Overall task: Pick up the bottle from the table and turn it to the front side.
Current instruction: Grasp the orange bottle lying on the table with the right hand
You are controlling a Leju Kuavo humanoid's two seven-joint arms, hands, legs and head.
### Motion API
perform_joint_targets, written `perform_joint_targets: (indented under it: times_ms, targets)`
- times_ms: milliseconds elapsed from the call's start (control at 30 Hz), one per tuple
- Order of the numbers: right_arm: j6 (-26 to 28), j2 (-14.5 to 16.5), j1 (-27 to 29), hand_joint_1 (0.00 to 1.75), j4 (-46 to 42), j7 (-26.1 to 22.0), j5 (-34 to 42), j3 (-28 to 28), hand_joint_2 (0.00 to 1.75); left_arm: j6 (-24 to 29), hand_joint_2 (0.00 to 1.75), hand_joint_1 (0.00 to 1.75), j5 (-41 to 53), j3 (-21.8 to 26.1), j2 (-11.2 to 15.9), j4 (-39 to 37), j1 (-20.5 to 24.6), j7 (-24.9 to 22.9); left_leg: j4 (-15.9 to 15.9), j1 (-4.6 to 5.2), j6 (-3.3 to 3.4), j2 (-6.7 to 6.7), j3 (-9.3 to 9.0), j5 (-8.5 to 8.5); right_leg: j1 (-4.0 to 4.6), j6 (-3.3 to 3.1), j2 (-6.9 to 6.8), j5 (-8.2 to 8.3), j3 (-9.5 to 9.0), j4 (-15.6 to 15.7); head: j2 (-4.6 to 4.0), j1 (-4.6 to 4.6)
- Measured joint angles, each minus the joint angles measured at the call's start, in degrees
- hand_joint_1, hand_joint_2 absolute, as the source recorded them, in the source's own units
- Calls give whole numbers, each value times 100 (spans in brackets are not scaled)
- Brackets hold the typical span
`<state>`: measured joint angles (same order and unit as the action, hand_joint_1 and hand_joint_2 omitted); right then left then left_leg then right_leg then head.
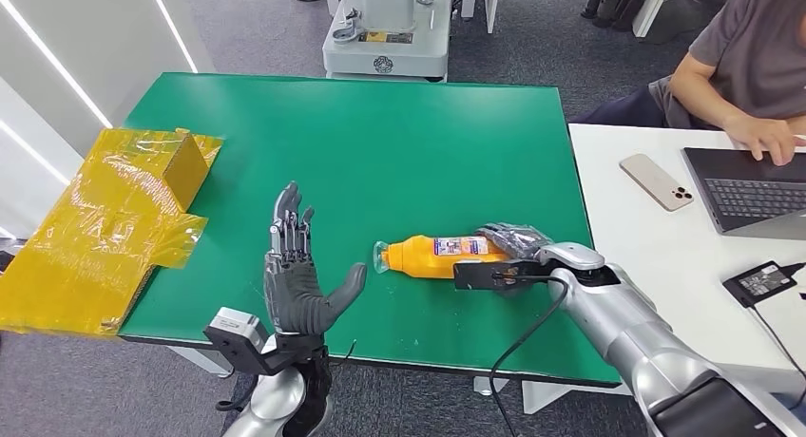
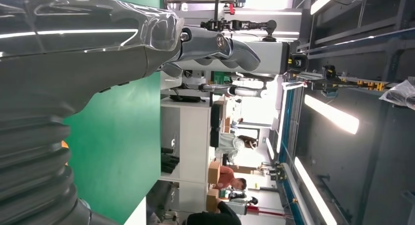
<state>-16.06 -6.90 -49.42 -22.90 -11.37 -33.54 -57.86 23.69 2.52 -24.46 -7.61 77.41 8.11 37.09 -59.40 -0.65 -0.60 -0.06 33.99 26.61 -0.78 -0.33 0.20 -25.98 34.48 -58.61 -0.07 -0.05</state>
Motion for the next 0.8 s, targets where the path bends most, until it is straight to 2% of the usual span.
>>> perform_joint_targets:
  times_ms: [233,267,300,367,400,567,800]
  targets:
    - [203,-1,92,0,21,15,-3,0,175,30,175,0,74,-7,4,77,-15,-47,0,0,0,1,0,0,0,0,0,0,-1,0,0,1]
    - [241,-1,103,19,21,15,-3,1,175,31,175,0,81,-9,7,86,-20,-51,0,0,0,1,0,0,0,0,0,0,-1,0,0,1]
    - [284,-1,114,49,21,14,-5,2,175,31,175,0,86,-11,9,97,-25,-55,0,0,0,1,0,0,0,0,0,0,-1,0,0,1]
    - [383,-1,140,119,21,-2,-27,10,175,31,175,0,91,-17,13,114,-32,-57,0,0,0,1,0,0,0,0,0,0,-1,0,0,1]
    - [445,-1,155,134,19,-19,-43,19,175,31,175,0,91,-20,15,117,-33,-57,0,0,0,1,-1,0,0,0,1,0,-1,0,0,1]
    - [717,-1,237,174,1,-118,-128,104,175,31,175,0,89,-26,38,117,-37,-57,0,0,0,1,0,0,0,0,0,0,-1,0,0,1]
    - [882,-1,304,175,-42,-225,-212,194,175,25,175,0,90,-30,44,117,-37,-57,0,0,0,1,-1,0,0,0,0,0,-1,0,0,1]
